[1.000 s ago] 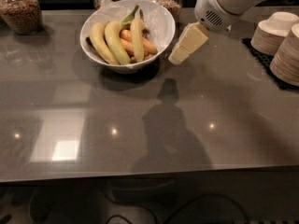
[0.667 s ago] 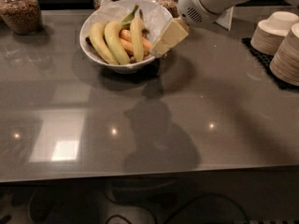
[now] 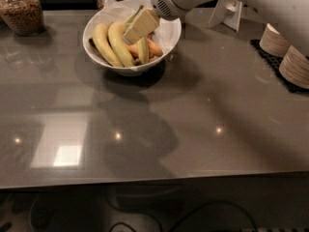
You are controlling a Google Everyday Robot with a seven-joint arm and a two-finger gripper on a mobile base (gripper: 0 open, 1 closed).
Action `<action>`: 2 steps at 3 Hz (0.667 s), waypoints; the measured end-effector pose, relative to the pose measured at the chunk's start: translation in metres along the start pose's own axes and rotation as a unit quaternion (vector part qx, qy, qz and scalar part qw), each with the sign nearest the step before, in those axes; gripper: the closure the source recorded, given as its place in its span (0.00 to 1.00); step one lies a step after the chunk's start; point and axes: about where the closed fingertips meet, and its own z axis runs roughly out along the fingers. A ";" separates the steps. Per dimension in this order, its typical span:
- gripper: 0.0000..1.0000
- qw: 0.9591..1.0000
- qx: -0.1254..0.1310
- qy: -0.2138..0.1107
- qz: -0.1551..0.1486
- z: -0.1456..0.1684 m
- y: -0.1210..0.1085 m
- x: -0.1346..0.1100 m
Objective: Pick banana from white bowl
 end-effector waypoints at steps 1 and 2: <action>0.17 1.000 0.016 -0.003 0.017 0.020 -0.005 -0.011; 0.25 0.999 0.027 0.007 0.036 0.038 -0.006 -0.012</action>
Offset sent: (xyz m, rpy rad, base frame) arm 0.0484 0.0296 -0.0221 0.0449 0.0282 -0.1487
